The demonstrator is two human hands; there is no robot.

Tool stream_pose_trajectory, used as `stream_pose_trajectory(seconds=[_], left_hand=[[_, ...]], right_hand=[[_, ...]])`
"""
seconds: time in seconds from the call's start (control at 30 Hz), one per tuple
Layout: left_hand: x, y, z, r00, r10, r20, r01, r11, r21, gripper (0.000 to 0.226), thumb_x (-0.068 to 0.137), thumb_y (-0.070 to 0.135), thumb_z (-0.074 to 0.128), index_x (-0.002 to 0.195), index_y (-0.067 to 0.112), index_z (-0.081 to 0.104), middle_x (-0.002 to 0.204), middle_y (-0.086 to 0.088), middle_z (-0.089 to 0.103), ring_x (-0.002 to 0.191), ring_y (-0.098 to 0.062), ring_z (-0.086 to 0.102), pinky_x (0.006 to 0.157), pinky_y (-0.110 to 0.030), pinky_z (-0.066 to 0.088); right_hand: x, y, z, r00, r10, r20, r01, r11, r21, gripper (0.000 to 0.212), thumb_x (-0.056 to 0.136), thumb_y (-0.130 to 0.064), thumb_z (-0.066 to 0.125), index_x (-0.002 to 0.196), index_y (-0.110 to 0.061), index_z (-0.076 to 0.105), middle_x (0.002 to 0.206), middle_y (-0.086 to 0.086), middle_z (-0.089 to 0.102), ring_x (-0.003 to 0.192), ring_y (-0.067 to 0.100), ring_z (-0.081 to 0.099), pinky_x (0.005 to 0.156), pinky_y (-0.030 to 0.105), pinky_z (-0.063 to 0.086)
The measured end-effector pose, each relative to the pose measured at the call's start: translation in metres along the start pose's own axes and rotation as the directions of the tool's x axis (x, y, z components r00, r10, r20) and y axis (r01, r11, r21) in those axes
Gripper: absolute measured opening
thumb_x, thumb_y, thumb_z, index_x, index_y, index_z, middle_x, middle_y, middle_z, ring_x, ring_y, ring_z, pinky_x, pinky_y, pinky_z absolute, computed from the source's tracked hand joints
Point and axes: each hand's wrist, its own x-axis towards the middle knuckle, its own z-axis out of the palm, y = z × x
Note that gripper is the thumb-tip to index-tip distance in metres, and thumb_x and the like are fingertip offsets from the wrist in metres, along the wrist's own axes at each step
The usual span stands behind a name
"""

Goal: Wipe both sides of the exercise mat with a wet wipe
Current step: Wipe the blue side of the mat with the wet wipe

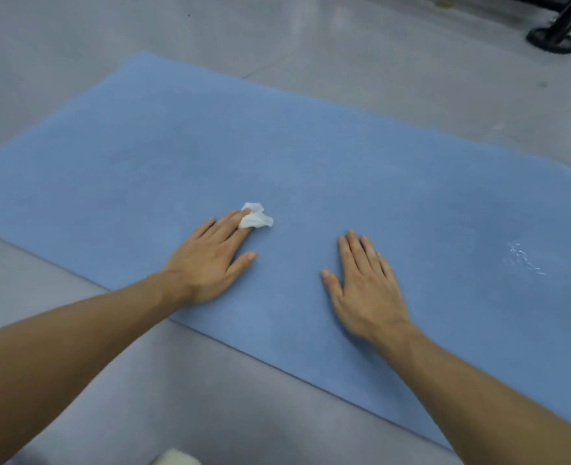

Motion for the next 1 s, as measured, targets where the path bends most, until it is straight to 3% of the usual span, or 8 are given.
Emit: stream_pose_trajectory(seconds=[0.1, 0.17, 0.37, 0.5, 0.6, 0.73, 0.83, 1.0], left_hand=[[-0.010, -0.030, -0.004, 0.991, -0.130, -0.010, 0.130, 0.991, -0.030, 0.074, 0.097, 0.066, 0.008, 0.163, 0.031, 0.007, 0.171, 0.010, 0.005, 0.157, -0.011, 0.006, 0.127, -0.037, 0.007], [-0.015, -0.028, -0.003, 0.991, -0.132, 0.010, 0.132, 0.991, -0.038, 0.078, 0.096, 0.068, 0.008, 0.164, 0.030, 0.005, 0.171, 0.009, 0.002, 0.157, -0.012, 0.003, 0.127, -0.036, 0.004], [-0.041, 0.043, 0.004, 0.975, 0.211, 0.066, -0.208, 0.977, -0.051, 0.081, 0.100, 0.070, 0.018, 0.164, 0.024, 0.001, 0.170, 0.008, -0.012, 0.155, -0.008, -0.015, 0.127, -0.034, -0.006], [-0.046, 0.049, 0.009, 0.966, 0.254, 0.051, -0.252, 0.967, -0.049, 0.074, 0.104, 0.064, 0.021, 0.164, 0.025, 0.005, 0.172, 0.005, -0.003, 0.156, -0.008, -0.011, 0.127, -0.034, -0.002], [-0.032, 0.017, 0.003, 0.983, 0.182, -0.016, -0.183, 0.981, -0.061, 0.068, 0.105, 0.059, 0.023, 0.163, 0.025, 0.013, 0.170, 0.002, 0.016, 0.156, -0.014, 0.010, 0.127, -0.034, 0.010], [-0.014, -0.041, -0.009, 0.987, -0.070, -0.144, 0.048, 0.987, -0.152, 0.063, 0.103, 0.056, 0.025, 0.159, 0.028, 0.026, 0.160, 0.002, 0.032, 0.145, -0.020, 0.035, 0.121, -0.042, 0.028], [-0.016, -0.064, -0.010, 0.971, -0.204, -0.121, 0.183, 0.969, -0.165, 0.066, 0.102, 0.060, 0.023, 0.160, 0.028, 0.023, 0.164, 0.006, 0.024, 0.148, -0.017, 0.028, 0.123, -0.040, 0.023], [-0.028, -0.028, 0.001, 0.998, -0.061, -0.034, 0.057, 0.992, -0.110, 0.077, 0.099, 0.067, 0.019, 0.164, 0.026, 0.008, 0.172, 0.005, 0.002, 0.157, -0.009, -0.003, 0.127, -0.042, 0.011]], right_hand=[[-0.001, -0.006, 0.000, 1.000, 0.015, 0.002, -0.015, 1.000, -0.013, 0.085, 0.090, -0.064, 0.000, 0.163, -0.021, 0.008, 0.170, -0.006, 0.002, 0.156, 0.013, -0.003, 0.124, 0.033, 0.000], [-0.001, -0.008, 0.000, 1.000, 0.021, -0.011, -0.021, 1.000, -0.020, 0.082, 0.093, -0.063, 0.002, 0.163, -0.020, 0.008, 0.170, -0.006, 0.003, 0.156, 0.013, -0.003, 0.125, 0.033, 0.001], [-0.003, -0.009, 0.002, 0.998, 0.026, -0.056, -0.029, 0.999, -0.046, 0.076, 0.098, -0.060, 0.012, 0.163, -0.020, 0.015, 0.170, -0.004, 0.010, 0.156, 0.013, 0.003, 0.126, 0.035, 0.007], [-0.003, -0.010, 0.002, 0.998, 0.033, -0.053, -0.035, 0.998, -0.043, 0.072, 0.101, -0.058, 0.013, 0.163, -0.021, 0.013, 0.170, -0.007, 0.006, 0.156, 0.011, 0.000, 0.126, 0.034, 0.006], [-0.004, -0.010, 0.001, 0.998, 0.041, -0.052, -0.043, 0.998, -0.041, 0.076, 0.097, -0.061, 0.012, 0.163, -0.022, 0.013, 0.170, -0.007, 0.006, 0.156, 0.011, 0.000, 0.126, 0.034, 0.007], [-0.003, -0.010, 0.001, 0.998, 0.043, -0.052, -0.045, 0.998, -0.043, 0.077, 0.097, -0.062, 0.010, 0.163, -0.023, 0.011, 0.170, -0.008, 0.004, 0.156, 0.010, -0.002, 0.126, 0.034, 0.006], [-0.003, -0.010, 0.001, 0.998, 0.044, -0.055, -0.046, 0.998, -0.053, 0.077, 0.097, -0.061, 0.011, 0.163, -0.022, 0.011, 0.170, -0.007, 0.005, 0.156, 0.011, -0.001, 0.126, 0.034, 0.007], [-0.003, -0.010, 0.002, 0.997, 0.044, -0.057, -0.047, 0.997, -0.056, 0.076, 0.097, -0.061, 0.013, 0.163, -0.022, 0.013, 0.170, -0.006, 0.007, 0.156, 0.012, 0.001, 0.126, 0.036, 0.010]])
